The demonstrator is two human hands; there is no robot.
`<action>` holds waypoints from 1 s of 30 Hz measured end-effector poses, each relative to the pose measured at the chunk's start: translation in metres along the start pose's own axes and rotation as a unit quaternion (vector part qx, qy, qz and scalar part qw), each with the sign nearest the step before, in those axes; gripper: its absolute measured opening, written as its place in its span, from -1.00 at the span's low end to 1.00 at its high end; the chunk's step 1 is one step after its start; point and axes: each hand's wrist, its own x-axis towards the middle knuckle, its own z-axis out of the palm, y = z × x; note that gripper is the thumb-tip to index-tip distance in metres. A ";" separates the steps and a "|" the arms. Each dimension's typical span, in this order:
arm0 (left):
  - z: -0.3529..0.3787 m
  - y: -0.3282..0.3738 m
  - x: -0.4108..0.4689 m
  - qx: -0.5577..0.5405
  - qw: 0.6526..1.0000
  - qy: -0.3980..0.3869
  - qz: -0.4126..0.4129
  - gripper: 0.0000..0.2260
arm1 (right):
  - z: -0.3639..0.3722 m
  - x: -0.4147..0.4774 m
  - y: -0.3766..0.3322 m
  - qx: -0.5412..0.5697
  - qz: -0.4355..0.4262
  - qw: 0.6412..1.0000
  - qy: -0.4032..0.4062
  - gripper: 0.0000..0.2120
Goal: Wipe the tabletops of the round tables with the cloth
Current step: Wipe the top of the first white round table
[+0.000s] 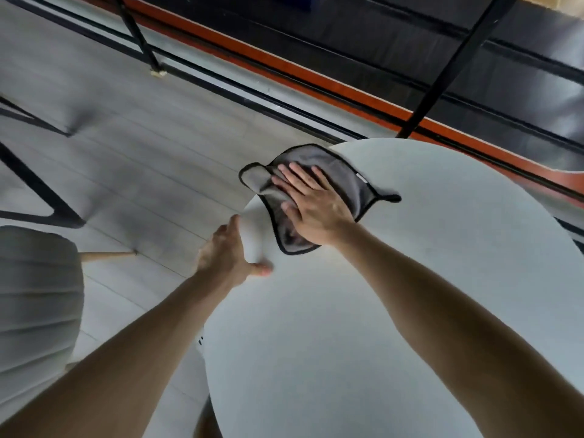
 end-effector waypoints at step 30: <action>-0.011 -0.141 -0.061 0.049 0.992 0.109 0.043 -0.70 | 0.040 -0.150 -0.196 0.006 0.052 0.998 -0.039 -0.28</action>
